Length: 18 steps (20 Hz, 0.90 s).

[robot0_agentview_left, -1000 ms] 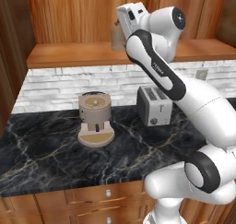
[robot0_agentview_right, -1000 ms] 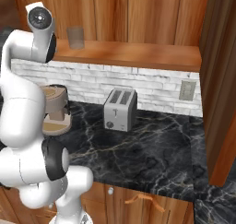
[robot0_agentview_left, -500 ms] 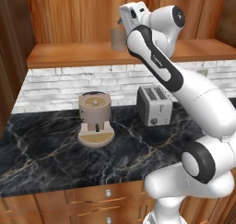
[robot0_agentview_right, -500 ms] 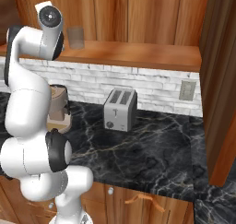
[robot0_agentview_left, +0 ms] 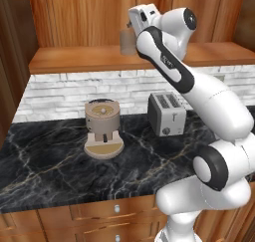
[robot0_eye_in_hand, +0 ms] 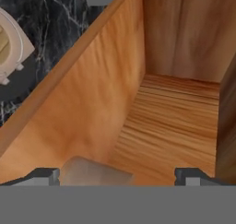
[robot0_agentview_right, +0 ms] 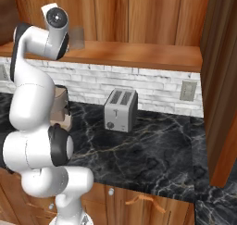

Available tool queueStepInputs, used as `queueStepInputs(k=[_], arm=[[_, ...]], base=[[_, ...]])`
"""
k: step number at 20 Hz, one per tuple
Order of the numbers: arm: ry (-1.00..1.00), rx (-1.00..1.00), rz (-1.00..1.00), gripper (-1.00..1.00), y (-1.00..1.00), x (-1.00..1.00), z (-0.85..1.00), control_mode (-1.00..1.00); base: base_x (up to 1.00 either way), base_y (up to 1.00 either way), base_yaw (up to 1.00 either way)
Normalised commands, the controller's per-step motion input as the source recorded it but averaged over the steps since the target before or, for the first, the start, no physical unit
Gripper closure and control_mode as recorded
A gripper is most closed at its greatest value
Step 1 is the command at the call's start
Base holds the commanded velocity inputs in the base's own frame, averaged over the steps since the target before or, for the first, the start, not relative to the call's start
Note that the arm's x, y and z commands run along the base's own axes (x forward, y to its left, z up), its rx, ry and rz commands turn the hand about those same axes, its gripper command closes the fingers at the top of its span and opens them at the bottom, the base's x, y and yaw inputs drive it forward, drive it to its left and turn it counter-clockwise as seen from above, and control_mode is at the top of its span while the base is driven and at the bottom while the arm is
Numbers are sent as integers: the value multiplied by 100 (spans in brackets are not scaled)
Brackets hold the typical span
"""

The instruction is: There is a bowl on the dining counter. Grab a lemon wedge from the fridge and place it in the bowl. Then get the liquor bottle and glass cup from the cabinet and place them next to the bowl.

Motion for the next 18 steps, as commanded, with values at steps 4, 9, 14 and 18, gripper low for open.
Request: queueStepInputs(k=[4,9,14,18], arm=[[0,0,0,-100,-3,20,-12,-100],[0,0,0,-100,-5,23,-12,-100],[0,0,0,-100,-8,26,-9,-100],[0,0,0,-100,-9,26,-7,-100]], base=[[0,0,0],[0,0,0],[0,0,0],[0,0,0]])
